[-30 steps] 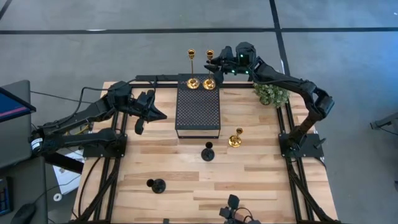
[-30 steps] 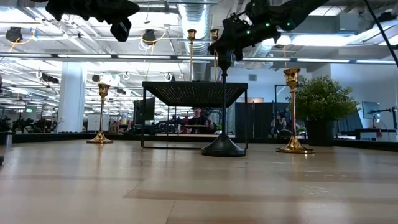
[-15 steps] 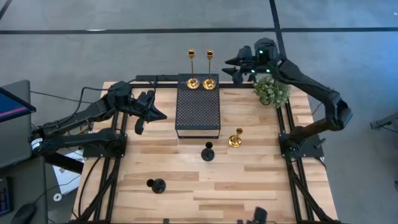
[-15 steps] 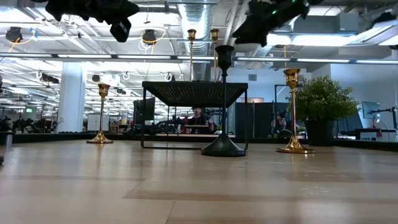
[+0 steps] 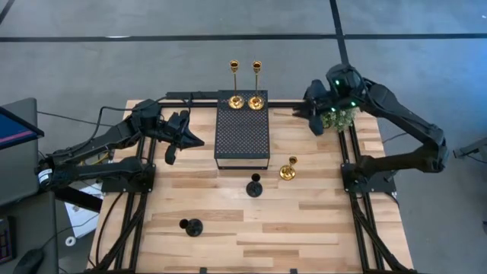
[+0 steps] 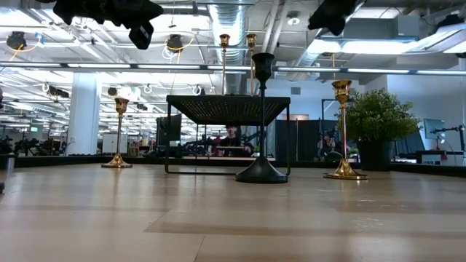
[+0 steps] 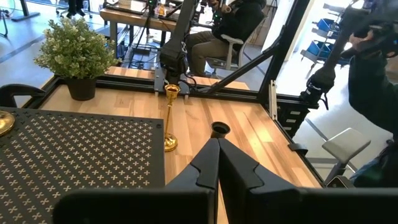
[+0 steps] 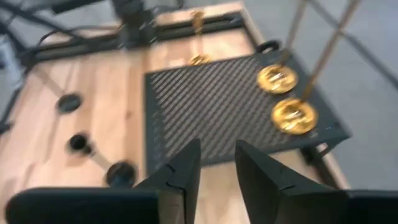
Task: Pick & Place candle stick holders
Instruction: Put the bottom small gold candle holder on the shelf
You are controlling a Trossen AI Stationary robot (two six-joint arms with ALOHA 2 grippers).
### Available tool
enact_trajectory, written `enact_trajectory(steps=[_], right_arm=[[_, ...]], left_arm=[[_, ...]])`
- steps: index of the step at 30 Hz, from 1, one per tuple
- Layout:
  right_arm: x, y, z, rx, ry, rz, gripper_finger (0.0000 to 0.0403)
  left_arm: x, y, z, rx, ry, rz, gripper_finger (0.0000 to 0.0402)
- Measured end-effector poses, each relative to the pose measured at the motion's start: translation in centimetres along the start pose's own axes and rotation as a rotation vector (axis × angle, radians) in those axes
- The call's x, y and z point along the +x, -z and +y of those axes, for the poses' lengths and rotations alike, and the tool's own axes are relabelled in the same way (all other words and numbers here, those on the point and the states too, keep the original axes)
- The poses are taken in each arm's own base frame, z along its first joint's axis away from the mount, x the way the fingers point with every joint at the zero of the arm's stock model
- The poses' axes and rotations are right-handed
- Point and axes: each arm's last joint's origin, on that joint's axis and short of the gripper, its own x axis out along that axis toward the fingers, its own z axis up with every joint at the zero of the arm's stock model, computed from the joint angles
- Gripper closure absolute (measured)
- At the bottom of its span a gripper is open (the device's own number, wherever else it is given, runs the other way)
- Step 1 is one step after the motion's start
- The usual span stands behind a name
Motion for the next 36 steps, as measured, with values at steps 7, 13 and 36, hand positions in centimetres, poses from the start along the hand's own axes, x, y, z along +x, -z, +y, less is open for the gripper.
enact_trajectory(steps=[7,13,36], right_arm=[[-0.7,1.7,3.0,-0.03,-0.09,0.023,0.0341],[-0.1,4.9,4.4,0.032,-0.038,0.027,0.0344],[3.9,10.8,7.8,0.128,0.0,-0.035,0.0345]], left_arm=[[0.0,0.0,0.0,0.0,0.0,0.0,0.0396],[0.0,0.0,0.0,0.0,0.0,0.0,0.0396],[0.0,0.0,0.0,0.004,0.0,0.0,0.0396]])
